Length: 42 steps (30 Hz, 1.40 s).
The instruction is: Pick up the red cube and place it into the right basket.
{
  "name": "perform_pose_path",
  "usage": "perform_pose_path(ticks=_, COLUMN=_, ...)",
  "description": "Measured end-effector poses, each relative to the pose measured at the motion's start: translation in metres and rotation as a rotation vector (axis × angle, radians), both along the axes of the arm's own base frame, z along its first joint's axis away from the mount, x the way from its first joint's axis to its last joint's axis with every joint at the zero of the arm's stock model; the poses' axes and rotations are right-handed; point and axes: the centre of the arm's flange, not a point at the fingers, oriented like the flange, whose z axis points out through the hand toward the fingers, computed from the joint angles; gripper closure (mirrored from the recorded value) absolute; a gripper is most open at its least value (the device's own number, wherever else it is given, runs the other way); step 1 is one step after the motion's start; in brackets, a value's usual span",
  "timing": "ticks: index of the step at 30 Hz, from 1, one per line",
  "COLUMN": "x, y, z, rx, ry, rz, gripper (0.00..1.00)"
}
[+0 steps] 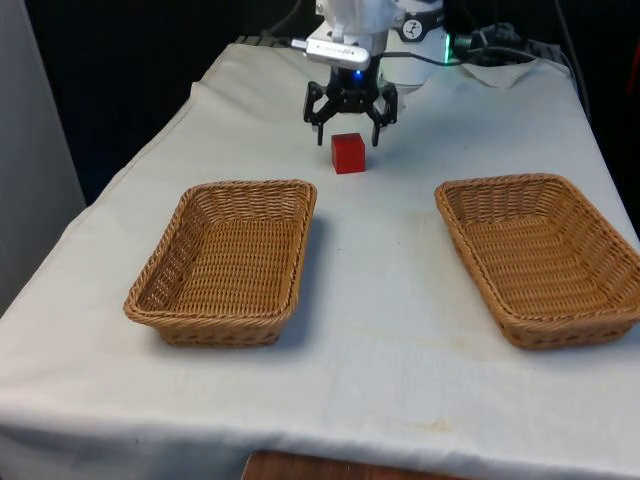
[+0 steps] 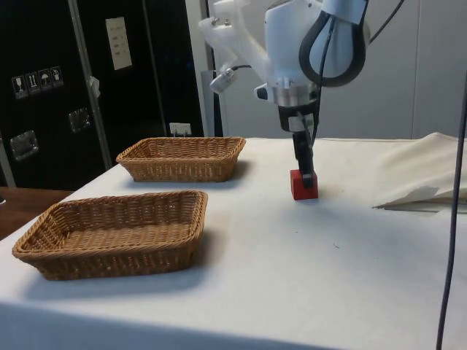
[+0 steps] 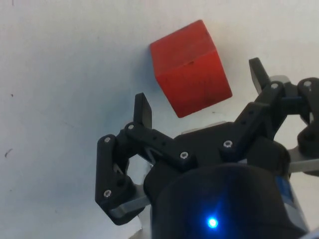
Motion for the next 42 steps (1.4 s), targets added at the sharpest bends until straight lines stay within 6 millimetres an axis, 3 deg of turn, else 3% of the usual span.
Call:
perform_pose_path(ticks=7, x=0.002, y=0.0, z=-0.006, rx=-0.007, ry=0.008, rz=0.0, gripper=0.02)
perform_pose_path(ticks=9, x=0.003, y=0.0, z=-0.007, rx=-0.008, ry=0.009, rz=0.0, gripper=0.2)
perform_pose_path(ticks=16, x=0.003, y=0.0, z=-0.007, rx=-0.01, ry=0.01, rz=0.001, gripper=0.96)
perform_pose_path(ticks=32, x=0.006, y=-0.001, z=0.001, rx=-0.003, ry=-0.009, rz=-0.005, gripper=0.97)
perform_pose_path(ticks=42, x=0.02, y=-0.002, z=0.043, rx=0.031, ry=-0.024, rz=-0.036, gripper=0.97)
